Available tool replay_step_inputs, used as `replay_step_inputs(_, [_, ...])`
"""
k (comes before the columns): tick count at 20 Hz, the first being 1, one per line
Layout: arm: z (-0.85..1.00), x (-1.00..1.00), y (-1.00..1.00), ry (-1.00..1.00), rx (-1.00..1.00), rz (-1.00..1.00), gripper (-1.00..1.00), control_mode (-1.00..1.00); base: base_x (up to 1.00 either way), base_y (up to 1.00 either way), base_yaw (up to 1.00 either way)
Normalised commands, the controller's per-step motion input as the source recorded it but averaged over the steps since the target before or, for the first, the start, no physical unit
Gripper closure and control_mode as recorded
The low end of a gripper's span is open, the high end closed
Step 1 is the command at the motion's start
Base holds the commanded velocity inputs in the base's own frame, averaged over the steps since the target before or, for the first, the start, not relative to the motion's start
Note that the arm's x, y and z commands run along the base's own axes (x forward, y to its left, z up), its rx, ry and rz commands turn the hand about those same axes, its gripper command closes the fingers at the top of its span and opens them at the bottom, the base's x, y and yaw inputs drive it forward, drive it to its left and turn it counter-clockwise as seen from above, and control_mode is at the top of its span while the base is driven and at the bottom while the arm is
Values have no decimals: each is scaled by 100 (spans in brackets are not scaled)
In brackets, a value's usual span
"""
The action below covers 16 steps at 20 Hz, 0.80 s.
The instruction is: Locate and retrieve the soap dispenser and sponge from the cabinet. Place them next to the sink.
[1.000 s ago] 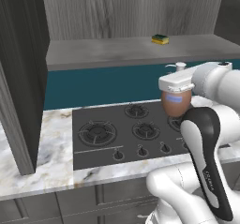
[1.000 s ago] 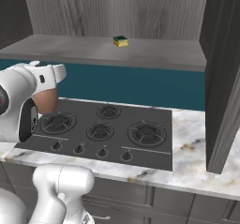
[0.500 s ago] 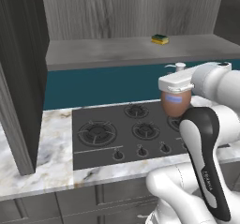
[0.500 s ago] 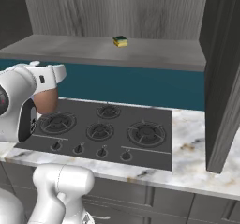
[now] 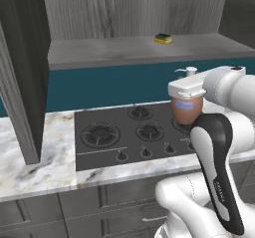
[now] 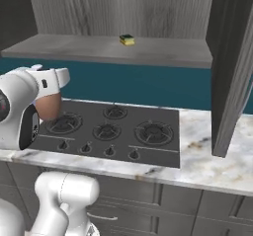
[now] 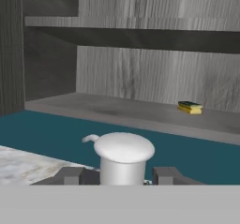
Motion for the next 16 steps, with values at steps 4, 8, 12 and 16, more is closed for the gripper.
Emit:
replay_step_inputs(4, [0,0,0,0,0,0,100,100,-43,0,-2])
replay_step_inputs(8, [0,0,0,0,0,0,100,100,-12,0,0])
replay_step_inputs(12, [0,0,0,0,0,0,100,100,-3,0,0])
replay_step_inputs(16, [0,0,0,0,0,0,100,100,0,3,-27])
